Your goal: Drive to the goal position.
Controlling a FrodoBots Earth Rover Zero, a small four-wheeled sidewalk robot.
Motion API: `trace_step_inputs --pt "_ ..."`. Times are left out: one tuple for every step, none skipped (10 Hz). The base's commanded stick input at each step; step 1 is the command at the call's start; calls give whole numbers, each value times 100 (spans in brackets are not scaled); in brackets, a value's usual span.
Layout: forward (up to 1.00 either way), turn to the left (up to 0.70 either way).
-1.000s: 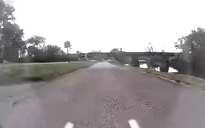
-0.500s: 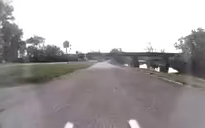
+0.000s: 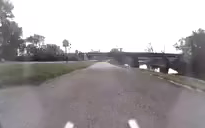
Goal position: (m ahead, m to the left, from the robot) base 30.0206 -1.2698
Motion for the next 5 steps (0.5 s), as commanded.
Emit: trace_step_inputs --pt "70 0" --pt "70 0" --pt "70 0" --pt "70 0" --pt "70 0"
